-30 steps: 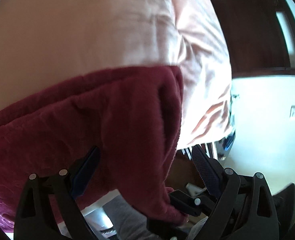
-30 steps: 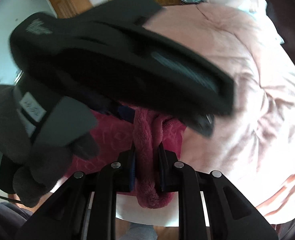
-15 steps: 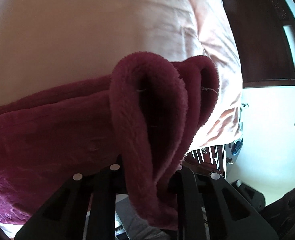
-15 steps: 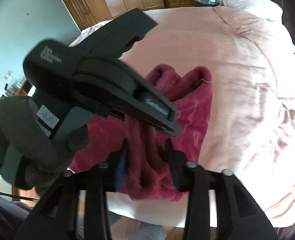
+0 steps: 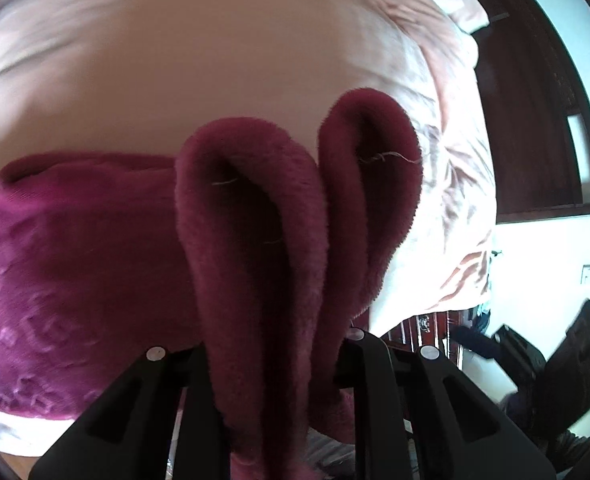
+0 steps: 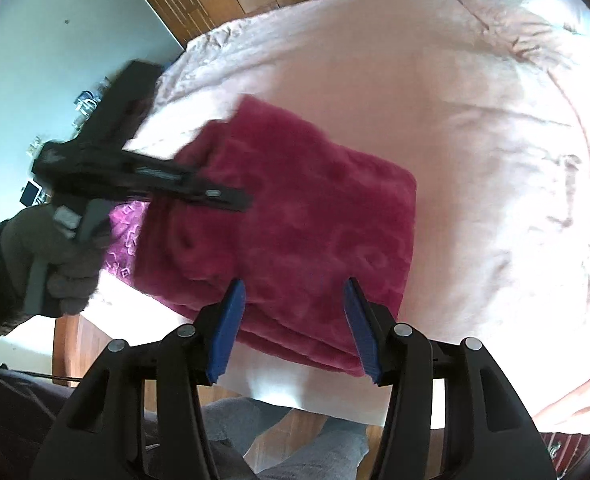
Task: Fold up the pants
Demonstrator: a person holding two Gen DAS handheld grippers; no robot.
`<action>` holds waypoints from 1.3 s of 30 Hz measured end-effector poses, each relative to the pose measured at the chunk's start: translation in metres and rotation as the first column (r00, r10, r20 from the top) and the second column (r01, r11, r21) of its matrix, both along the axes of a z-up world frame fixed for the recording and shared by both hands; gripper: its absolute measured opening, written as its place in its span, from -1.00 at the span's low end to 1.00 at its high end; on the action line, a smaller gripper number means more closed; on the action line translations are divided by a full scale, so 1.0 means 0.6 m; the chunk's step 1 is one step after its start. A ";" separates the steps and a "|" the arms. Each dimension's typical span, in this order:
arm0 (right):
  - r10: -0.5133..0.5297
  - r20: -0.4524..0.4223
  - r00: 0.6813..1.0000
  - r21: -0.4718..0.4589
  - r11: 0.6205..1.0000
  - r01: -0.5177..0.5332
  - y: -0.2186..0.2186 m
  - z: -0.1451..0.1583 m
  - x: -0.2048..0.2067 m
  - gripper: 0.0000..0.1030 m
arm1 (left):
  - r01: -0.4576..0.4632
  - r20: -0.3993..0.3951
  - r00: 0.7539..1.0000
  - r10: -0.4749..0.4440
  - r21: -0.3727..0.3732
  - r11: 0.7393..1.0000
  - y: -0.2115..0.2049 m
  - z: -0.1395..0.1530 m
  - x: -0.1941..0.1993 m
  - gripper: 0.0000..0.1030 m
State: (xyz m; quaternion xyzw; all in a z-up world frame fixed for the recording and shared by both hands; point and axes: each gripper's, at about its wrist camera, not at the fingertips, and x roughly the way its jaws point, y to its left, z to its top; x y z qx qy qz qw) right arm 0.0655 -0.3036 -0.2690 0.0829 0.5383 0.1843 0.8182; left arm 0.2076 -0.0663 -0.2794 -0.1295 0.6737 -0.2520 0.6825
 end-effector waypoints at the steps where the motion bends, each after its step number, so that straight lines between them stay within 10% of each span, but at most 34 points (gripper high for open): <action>1: 0.000 -0.017 1.000 -0.001 1.000 0.000 0.011 -0.009 0.005 0.02 | -0.020 -0.002 1.000 0.021 0.006 1.000 0.035 -0.001 -0.005 -0.68; 15: -0.004 -0.125 0.992 -0.094 0.996 -0.008 0.088 -0.087 0.090 0.02 | -0.171 -0.008 0.985 0.172 0.084 0.982 0.295 -0.062 -0.023 -0.68; 25: 0.035 -0.136 0.990 -0.136 0.989 -0.054 0.179 -0.108 0.105 0.02 | -0.265 -0.022 0.963 0.270 0.127 0.956 0.325 -0.121 -0.014 0.11; 34: 0.056 -0.165 0.985 -0.246 0.964 -0.096 0.231 -0.178 0.159 -0.04 | -0.369 0.009 0.928 0.372 0.151 0.917 0.446 -0.109 -0.044 0.15; 39: 0.084 -0.174 0.981 -0.271 0.954 -0.129 0.227 -0.195 0.158 -0.07 | -0.327 0.009 0.943 0.332 0.206 0.922 0.391 -0.137 -0.074 0.15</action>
